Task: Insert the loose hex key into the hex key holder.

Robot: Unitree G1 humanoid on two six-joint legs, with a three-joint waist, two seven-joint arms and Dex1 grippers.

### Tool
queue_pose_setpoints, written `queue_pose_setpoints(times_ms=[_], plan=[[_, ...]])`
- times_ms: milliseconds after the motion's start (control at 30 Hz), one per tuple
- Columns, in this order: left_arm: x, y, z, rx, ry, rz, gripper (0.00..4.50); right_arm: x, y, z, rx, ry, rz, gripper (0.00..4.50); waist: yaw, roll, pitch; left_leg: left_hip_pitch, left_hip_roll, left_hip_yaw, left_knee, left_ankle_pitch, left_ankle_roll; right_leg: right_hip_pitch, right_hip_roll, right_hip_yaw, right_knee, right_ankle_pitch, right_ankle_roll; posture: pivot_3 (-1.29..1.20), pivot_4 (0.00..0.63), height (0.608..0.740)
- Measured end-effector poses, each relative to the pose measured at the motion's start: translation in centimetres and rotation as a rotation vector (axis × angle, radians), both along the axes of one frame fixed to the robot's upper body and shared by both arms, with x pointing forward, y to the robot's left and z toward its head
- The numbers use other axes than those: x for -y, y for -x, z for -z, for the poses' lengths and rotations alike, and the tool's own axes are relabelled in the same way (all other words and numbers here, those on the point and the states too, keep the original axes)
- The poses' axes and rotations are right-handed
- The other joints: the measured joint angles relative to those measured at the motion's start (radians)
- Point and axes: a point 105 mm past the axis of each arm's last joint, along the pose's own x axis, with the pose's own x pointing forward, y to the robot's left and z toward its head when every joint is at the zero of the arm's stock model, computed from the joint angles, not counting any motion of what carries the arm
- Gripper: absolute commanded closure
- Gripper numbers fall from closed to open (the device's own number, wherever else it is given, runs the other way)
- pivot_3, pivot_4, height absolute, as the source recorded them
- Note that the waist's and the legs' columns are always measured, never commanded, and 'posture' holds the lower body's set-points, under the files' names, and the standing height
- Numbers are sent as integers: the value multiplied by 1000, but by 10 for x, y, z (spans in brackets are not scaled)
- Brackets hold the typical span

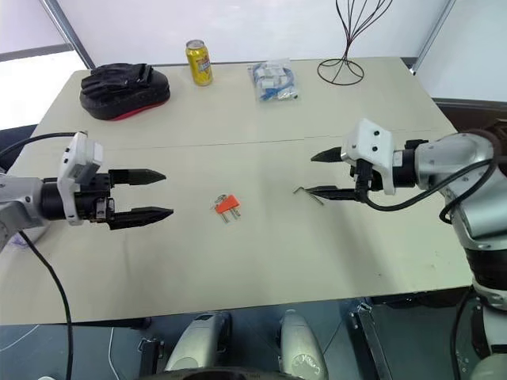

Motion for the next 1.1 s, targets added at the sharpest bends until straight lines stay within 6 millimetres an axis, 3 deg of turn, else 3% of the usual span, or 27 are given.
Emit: queue_pose_setpoints(times_ms=[967,1100], plan=[[1,5,3,-8,13,-2,42,-11,-6,8,3,31,-55,1314,2,-1,0,-8,0,0,4,0,0,-7,2,0,3,2,4,0,150,740],[0,3,3,0,28,-25,42,-23,-15,11,31,-43,-53,1314,1,-1,0,-8,0,0,5,0,0,-7,2,-1,4,2,4,0,150,740]])
